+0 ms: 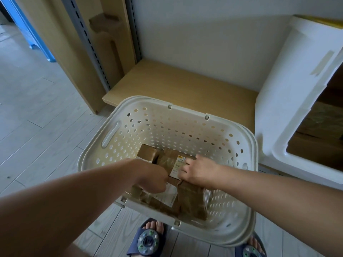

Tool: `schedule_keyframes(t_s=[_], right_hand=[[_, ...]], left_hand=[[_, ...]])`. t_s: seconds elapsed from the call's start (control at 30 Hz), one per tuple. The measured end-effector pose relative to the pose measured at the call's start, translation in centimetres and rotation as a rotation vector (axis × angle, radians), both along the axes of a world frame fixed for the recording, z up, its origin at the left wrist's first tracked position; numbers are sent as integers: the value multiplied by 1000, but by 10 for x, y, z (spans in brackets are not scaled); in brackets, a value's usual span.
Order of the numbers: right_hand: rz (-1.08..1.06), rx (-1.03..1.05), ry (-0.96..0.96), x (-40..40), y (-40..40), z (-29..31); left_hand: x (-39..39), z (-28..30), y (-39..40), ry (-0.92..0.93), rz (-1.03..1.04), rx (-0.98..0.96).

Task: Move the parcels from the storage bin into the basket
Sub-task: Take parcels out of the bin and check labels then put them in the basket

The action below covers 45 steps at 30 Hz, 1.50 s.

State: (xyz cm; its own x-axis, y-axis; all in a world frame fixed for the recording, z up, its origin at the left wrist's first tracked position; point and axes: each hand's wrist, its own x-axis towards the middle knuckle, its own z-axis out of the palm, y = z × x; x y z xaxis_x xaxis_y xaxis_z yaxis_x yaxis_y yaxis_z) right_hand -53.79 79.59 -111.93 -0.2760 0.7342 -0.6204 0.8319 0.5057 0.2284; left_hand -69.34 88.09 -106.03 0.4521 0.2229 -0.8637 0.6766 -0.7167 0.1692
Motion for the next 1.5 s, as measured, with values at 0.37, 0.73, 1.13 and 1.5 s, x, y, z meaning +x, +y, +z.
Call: schedule_keyframes(t_s=[0.37,0.73,1.13,1.5], right_hand=[[-833,-124,566,22,6,7],[-1009,-324,990,-4,71,-4],[-1288,-72,1152,-14,110,-24],[-1637,-220,1390,-25,126,-38]], left_hand=[[-21,-18,45,88,-18,127],[-27,-27,56,-130,254,79],[-24,-47,83,-416,595,350],[11,-79,83,-332,373,591]])
